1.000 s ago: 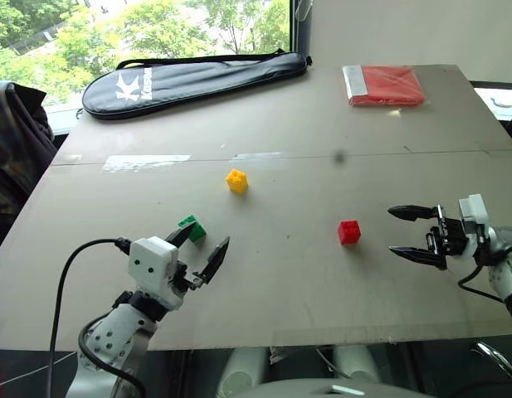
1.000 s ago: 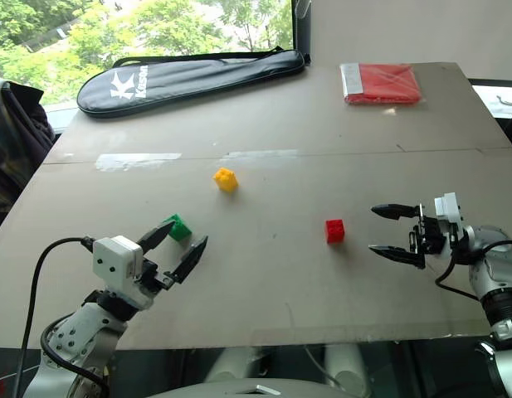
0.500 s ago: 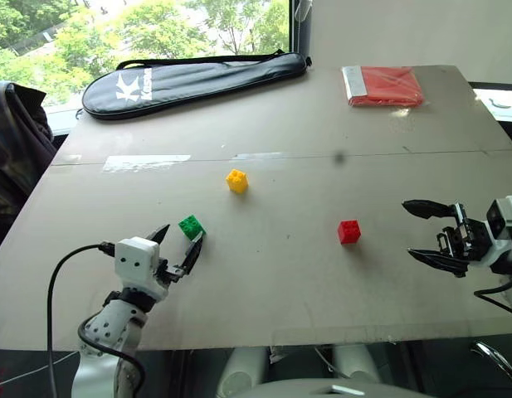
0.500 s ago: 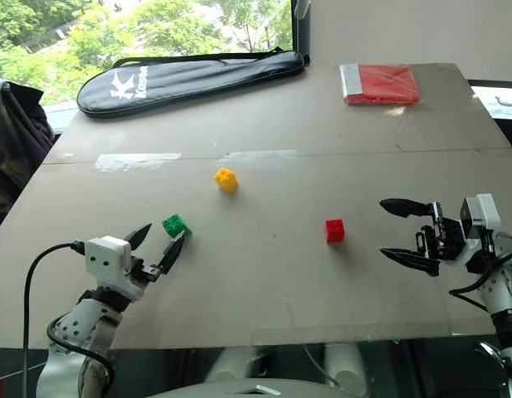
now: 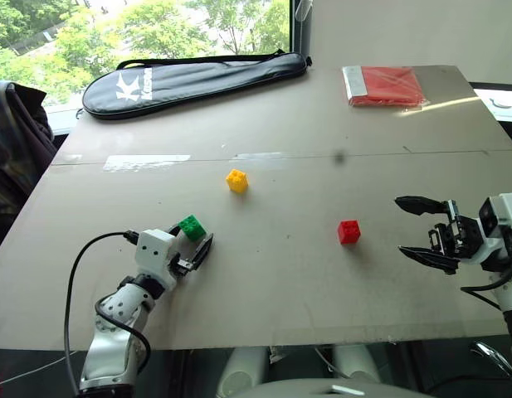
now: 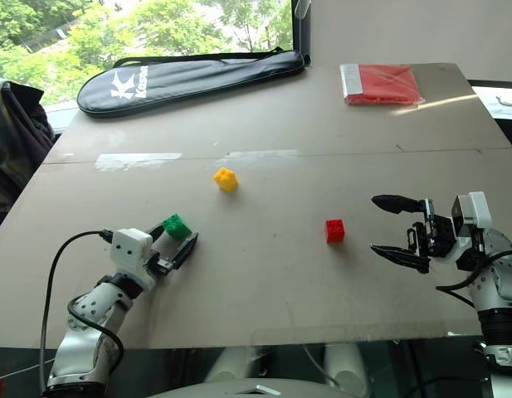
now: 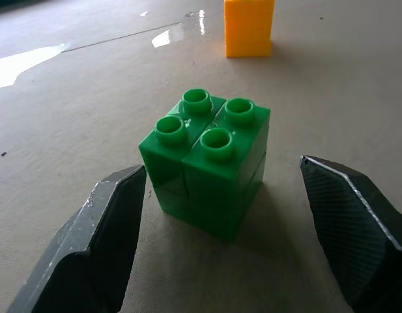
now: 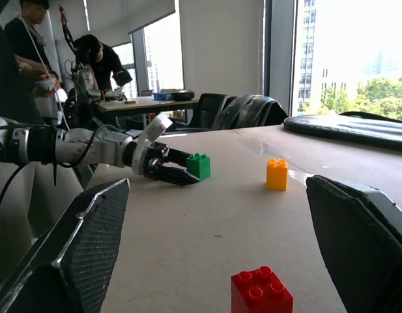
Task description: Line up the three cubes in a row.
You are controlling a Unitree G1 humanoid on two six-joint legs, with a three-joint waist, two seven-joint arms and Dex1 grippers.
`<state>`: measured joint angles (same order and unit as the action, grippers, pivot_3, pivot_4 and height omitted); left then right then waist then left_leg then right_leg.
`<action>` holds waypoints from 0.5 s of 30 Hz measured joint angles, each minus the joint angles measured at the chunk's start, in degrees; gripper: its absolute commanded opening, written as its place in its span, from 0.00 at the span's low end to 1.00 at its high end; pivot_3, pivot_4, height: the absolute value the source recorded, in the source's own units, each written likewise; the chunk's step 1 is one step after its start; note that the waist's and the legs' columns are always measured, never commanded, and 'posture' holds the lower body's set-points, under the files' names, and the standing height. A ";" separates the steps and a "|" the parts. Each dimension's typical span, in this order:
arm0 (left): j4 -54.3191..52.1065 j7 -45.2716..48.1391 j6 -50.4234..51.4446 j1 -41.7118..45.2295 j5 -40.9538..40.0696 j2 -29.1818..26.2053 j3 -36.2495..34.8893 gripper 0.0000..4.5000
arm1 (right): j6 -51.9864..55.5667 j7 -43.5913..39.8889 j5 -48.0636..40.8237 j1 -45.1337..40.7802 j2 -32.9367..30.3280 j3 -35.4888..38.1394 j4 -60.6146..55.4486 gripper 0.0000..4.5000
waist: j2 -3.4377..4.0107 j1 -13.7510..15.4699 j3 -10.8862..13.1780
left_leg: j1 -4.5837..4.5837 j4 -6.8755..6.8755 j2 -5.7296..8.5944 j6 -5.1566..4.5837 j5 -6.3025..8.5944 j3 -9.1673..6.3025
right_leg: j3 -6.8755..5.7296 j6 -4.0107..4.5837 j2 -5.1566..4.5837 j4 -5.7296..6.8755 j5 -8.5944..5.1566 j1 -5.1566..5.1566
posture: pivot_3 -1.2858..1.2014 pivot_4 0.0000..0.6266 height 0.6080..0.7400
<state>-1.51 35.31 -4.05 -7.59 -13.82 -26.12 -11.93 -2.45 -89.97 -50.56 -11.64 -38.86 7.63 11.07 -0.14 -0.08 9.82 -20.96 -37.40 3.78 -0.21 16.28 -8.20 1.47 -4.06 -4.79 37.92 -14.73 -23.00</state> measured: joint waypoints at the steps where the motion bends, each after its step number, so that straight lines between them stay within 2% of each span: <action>1: 1.47 1.78 -0.41 0.99 -0.20 -1.08 0.01 0.86 | 0.28 -0.01 0.15 0.00 0.18 0.18 0.00 0.99 | 0.02 -0.03 -0.01 | 0.01 0.00 0.00 0.00 0.00 0.00 | 0.00 0.02 0.01 0.01 0.01 0.00 | 0.52 0.24 0.94; 8: 10.32 12.55 -2.10 6.37 -3.22 -5.63 0.88 0.86 | 0.91 -0.04 0.43 0.62 0.08 0.36 0.00 0.99 | 0.21 -0.28 -0.12 | 0.09 0.00 0.00 0.01 -0.01 -0.02 | 0.00 0.03 0.02 0.07 0.02 0.02 | 0.52 0.24 0.94; 9: 11.33 14.03 -2.25 6.92 -3.49 -6.07 0.94 0.74 | 0.86 -0.04 0.43 0.66 -0.01 0.36 0.02 1.00 | 0.26 -0.39 -0.16 | 0.09 0.00 0.00 0.01 -0.01 -0.01 | 0.01 0.04 0.03 0.07 0.03 0.02 | 0.52 0.24 0.94; 10: 12.00 14.90 -2.42 7.19 -3.75 -6.33 0.99 0.67 | 0.84 -0.04 0.43 0.67 -0.07 0.36 0.02 1.00 | 0.31 -0.44 -0.19 | 0.10 0.00 0.00 0.01 -0.01 -0.01 | 0.02 0.04 0.02 0.07 0.03 0.03 | 0.52 0.24 0.94; 14: 15.97 19.02 -3.74 9.00 -4.27 -7.51 1.33 0.29 | 0.28 -0.04 0.39 1.03 -0.17 0.35 0.16 1.00 | 0.51 -0.57 -0.30 | 0.19 0.01 -0.01 0.01 -0.01 -0.01 | 0.01 0.04 0.06 0.08 0.03 0.09 | 0.52 0.24 0.94; 15: 17.57 20.47 -4.37 9.91 -4.30 -8.05 1.50 0.29 | -0.10 -0.04 0.38 1.24 -0.19 0.32 0.32 1.00 | 0.53 -0.59 -0.32 | 0.21 0.01 -0.03 0.01 -0.01 -0.02 | 0.01 0.04 0.09 0.08 0.03 0.11 | 0.52 0.24 0.94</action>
<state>16.05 55.79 -8.43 2.32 -18.12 -34.17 -10.43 -2.55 -90.01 -50.18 -10.39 -39.05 7.95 11.38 0.40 -0.67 9.50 -20.75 -37.40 3.75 -0.20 16.27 -8.22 1.48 -4.02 -4.70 38.00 -14.71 -22.89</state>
